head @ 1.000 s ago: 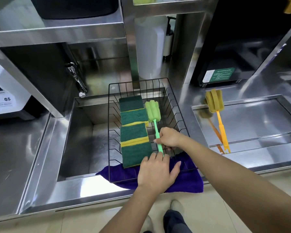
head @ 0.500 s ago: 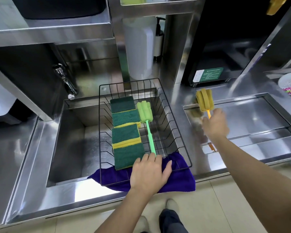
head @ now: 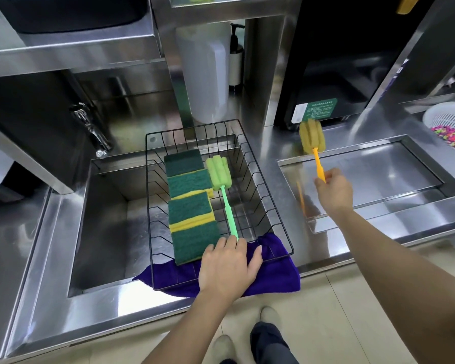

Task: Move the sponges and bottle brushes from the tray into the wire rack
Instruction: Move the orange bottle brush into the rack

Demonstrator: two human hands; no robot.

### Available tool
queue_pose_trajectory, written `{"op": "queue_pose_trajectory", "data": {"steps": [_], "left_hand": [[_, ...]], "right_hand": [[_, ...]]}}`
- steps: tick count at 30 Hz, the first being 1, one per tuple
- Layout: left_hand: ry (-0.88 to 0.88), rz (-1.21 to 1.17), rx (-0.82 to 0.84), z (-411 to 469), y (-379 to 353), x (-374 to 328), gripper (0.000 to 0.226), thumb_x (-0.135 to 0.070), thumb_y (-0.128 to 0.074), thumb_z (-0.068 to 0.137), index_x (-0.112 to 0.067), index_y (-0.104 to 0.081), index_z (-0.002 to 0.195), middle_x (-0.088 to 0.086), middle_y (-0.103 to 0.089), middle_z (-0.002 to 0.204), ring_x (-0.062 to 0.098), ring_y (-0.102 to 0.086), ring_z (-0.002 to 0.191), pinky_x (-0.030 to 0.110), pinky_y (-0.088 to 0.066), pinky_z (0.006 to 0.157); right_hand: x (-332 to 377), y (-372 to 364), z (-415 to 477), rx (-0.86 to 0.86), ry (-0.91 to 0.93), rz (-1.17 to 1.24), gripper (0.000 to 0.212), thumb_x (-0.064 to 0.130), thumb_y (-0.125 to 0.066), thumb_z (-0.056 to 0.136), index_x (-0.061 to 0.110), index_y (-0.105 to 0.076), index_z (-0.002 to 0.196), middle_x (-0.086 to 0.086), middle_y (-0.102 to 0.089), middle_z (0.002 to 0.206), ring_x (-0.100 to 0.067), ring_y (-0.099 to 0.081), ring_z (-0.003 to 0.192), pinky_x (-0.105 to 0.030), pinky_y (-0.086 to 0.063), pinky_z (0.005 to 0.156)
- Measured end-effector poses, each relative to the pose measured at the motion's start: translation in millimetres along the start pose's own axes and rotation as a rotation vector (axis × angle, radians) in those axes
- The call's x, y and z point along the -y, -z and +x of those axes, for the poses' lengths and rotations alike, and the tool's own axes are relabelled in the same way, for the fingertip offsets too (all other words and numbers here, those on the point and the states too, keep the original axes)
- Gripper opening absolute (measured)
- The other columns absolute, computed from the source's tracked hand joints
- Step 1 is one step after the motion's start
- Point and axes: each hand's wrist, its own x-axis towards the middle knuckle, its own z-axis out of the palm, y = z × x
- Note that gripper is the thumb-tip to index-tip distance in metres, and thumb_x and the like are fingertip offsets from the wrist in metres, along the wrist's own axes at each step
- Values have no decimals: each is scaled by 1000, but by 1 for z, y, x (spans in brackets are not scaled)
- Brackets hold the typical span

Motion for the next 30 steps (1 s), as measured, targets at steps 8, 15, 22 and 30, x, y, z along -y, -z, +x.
{"op": "queue_pose_trajectory", "data": {"steps": [8, 15, 22, 30], "left_hand": [[11, -10, 1, 0, 1, 0, 47, -46, -39, 87, -13, -61, 63, 2, -56, 58, 22, -54, 53, 30, -41, 46], [23, -11, 9, 0, 4, -1, 47, -46, -39, 88, -13, -61, 63, 3, -57, 59, 21, -54, 53, 30, -40, 46], [27, -38, 11, 0, 5, 0, 46, -46, -40, 88, -13, -61, 64, 3, -57, 59, 22, -54, 54, 30, -39, 47], [28, -38, 39, 1, 6, 0, 46, -46, -40, 87, -14, -63, 63, 2, -58, 59, 21, -54, 54, 28, -38, 48]], "right_hand": [[65, -12, -18, -14, 119, 444, 28, 36, -51, 91, 15, -44, 73, -14, -59, 75, -27, -56, 71, -35, -45, 64], [101, -52, -65, 440, 275, 70, 39, 31, -50, 94, 15, -35, 62, -1, -40, 59, -17, -42, 56, -30, -34, 51], [94, -76, -82, 734, 100, -180, 34, 27, -45, 97, 4, -46, 72, -14, -58, 50, -12, -50, 24, -21, -47, 35], [90, -82, -87, 853, 21, -431, 39, 17, -36, 99, 1, -46, 65, -22, -61, 61, -26, -58, 45, -29, -48, 41]]}}
